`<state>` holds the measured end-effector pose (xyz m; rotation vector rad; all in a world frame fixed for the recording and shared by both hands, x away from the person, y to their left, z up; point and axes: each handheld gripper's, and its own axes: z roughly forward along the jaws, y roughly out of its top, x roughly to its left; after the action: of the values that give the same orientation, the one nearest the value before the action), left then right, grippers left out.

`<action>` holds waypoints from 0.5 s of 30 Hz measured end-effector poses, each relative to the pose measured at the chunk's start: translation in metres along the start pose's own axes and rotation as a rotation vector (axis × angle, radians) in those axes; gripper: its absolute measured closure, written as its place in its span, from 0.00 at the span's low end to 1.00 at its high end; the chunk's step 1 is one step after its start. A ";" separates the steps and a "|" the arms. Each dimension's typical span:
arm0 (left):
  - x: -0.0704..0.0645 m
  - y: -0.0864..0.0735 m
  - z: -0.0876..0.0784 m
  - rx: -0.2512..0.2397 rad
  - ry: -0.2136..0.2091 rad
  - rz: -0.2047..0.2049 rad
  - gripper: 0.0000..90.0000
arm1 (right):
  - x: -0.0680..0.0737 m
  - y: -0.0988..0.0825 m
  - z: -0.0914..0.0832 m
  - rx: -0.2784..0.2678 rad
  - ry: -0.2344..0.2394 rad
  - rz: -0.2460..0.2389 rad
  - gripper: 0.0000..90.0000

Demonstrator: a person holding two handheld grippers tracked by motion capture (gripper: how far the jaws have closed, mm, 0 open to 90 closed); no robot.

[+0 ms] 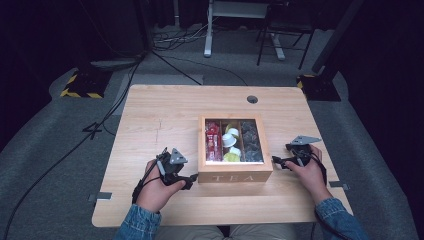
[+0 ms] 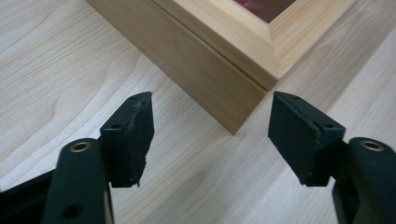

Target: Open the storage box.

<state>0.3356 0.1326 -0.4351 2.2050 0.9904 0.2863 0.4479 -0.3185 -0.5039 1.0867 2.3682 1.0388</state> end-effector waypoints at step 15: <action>-0.011 0.001 0.011 -0.004 -0.073 0.078 0.77 | 0.000 0.000 0.000 0.001 0.000 0.001 0.15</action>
<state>0.3336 0.1181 -0.4418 2.2376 0.8648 0.2410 0.4479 -0.3185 -0.5038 1.0880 2.3683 1.0382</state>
